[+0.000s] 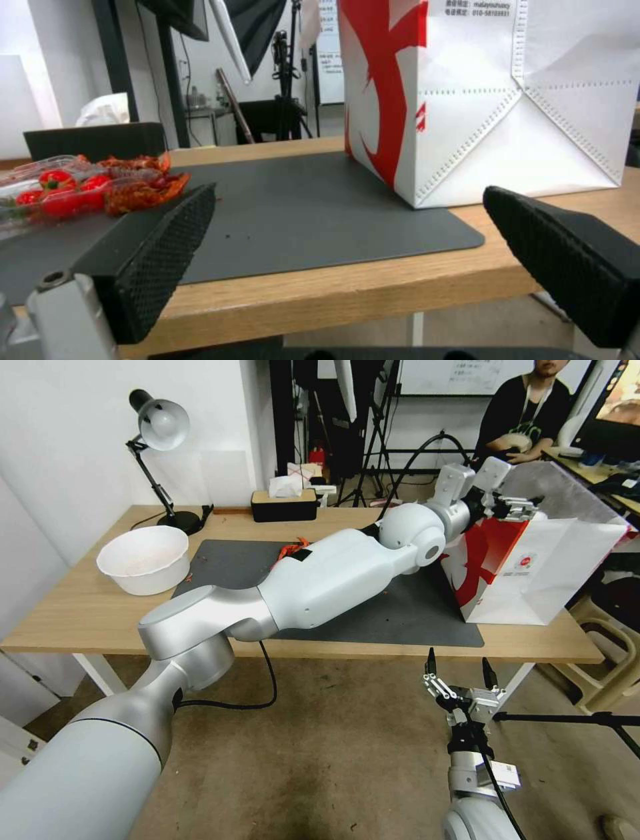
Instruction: Pick up the trash from the table and place it into the takeout bag.
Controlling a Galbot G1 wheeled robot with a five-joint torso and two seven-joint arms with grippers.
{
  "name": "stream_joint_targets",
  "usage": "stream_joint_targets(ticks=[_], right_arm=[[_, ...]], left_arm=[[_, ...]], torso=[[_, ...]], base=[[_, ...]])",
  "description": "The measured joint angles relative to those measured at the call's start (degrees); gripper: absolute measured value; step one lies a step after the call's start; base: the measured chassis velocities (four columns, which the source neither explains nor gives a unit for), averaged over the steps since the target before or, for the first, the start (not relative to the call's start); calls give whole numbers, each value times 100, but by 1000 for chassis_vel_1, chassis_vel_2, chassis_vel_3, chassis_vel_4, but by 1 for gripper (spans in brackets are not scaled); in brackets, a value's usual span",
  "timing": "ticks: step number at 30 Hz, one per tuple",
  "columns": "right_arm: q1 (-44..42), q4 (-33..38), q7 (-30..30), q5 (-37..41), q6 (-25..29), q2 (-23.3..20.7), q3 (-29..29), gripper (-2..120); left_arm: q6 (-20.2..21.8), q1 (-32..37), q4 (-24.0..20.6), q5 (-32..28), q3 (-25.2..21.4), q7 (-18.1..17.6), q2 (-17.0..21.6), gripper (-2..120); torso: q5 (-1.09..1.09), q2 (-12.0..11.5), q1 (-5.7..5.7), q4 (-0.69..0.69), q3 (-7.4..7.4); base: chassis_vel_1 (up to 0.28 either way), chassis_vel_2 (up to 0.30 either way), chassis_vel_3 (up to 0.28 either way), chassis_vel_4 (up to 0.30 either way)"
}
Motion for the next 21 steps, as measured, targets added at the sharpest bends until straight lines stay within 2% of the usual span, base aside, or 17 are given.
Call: stream_joint_targets(ticks=[9, 14, 20, 21], right_arm=[[11, -1, 0, 0, 0, 1, -1, 100], [7, -5, 4, 0, 0, 2, 2, 100], [27, -11, 9, 0, -5, 0, -11, 100], [31, -12, 8, 0, -11, 8, -40, 100]], left_arm=[[1, 47, 11, 9, -113, -15, 4, 100], [29, 180, -38, 29, -447, -101, 102, 100], [48, 442, -375, 25, -662, -131, 783, 100], [63, 736, -583, 92, -907, -173, 1129, 100]], torso=[[0, 0, 0, 0, 0], [0, 0, 0, -2, 0], [-1, 0, 0, 0, 0], [-2, 0, 0, 0, 0]], base=[[0, 0, 0, 0], [0, 0, 0, 0], [0, 0, 0, 0], [0, 0, 0, 0]])
